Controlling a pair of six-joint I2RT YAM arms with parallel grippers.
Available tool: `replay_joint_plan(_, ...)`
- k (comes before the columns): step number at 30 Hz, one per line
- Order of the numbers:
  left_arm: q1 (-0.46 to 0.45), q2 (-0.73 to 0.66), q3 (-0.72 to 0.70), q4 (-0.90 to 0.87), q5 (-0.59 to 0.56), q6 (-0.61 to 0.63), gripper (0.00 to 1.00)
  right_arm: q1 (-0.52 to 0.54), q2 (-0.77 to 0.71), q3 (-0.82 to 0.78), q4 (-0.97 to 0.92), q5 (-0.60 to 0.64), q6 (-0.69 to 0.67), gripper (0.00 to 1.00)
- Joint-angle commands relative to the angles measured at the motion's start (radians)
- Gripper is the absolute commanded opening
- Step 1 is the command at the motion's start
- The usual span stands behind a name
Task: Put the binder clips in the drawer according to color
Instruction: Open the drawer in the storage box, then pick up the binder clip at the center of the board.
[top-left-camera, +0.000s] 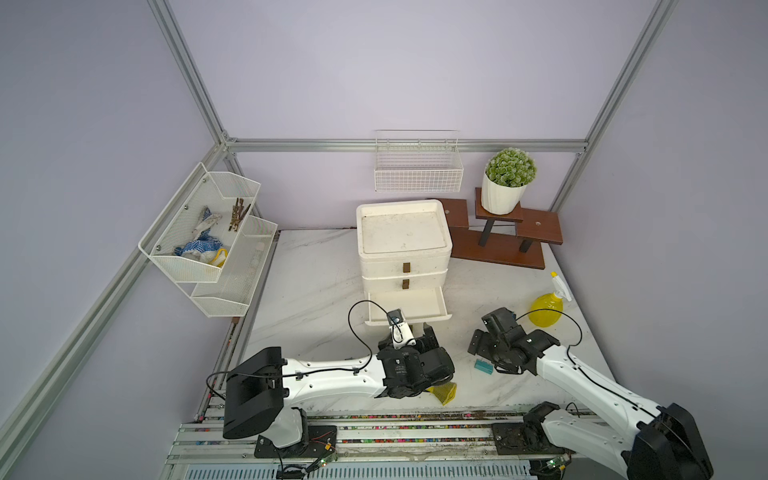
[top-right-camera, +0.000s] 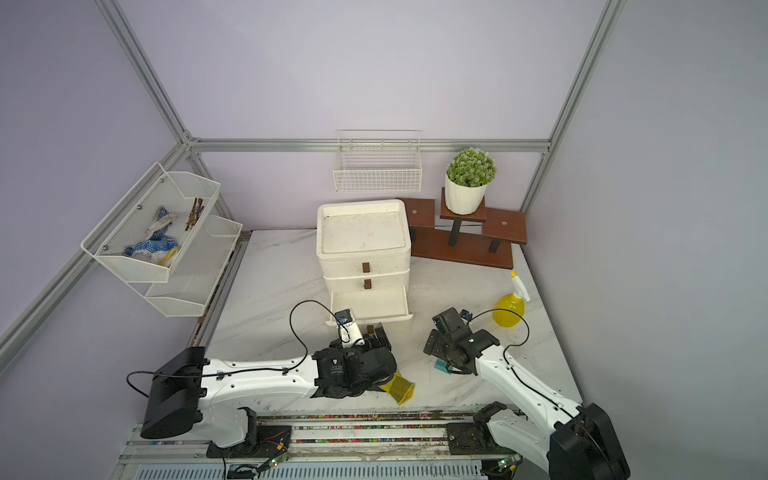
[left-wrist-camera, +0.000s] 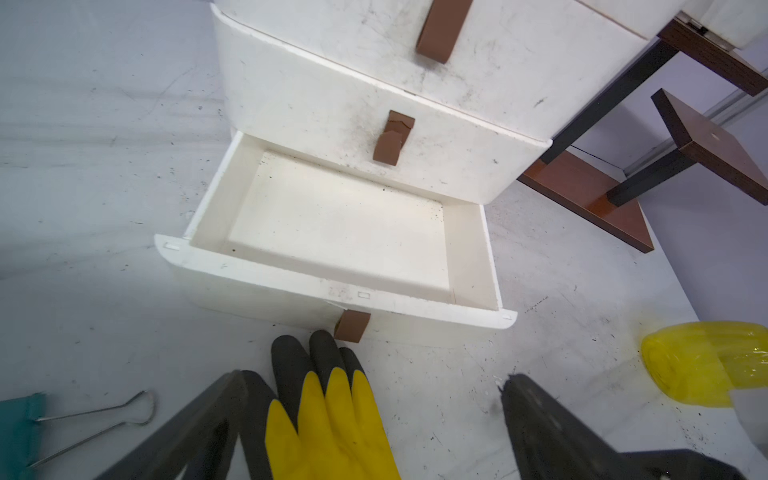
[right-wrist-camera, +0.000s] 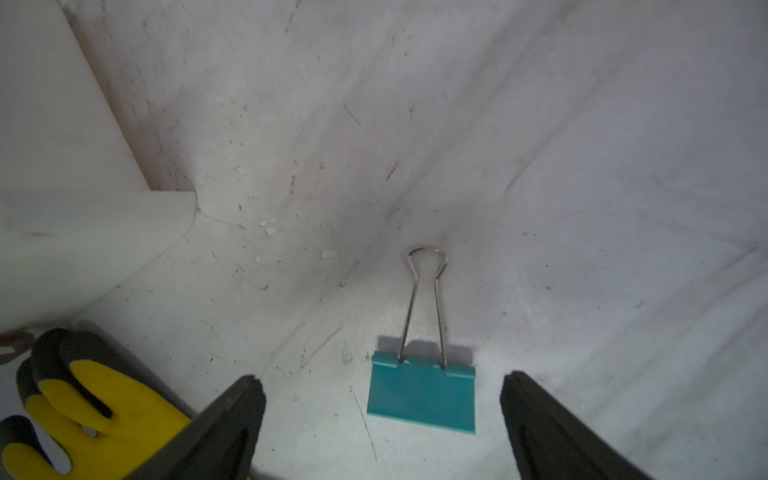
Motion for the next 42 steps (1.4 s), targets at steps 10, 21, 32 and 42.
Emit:
replay_joint_plan(10,0.147,-0.359,-0.127,-0.447,0.211,-0.276,1.0,-0.003,0.111,-0.017,-0.001,-0.048,-0.099,0.92)
replay_joint_plan(21,0.181,-0.455,-0.136,-0.534,0.148,-0.267,0.98,0.0,0.125,-0.047,0.014,-0.045,-0.077,0.8)
replay_joint_plan(32,0.186,-0.423,-0.091,-0.547,0.133,-0.265,0.97,0.059,0.091,-0.049,-0.044,0.018,0.01,0.73)
replay_joint_plan(42,0.189,-0.427,-0.071,-0.554,0.107,-0.25,0.96,0.078,0.137,-0.053,-0.019,0.049,0.033,0.6)
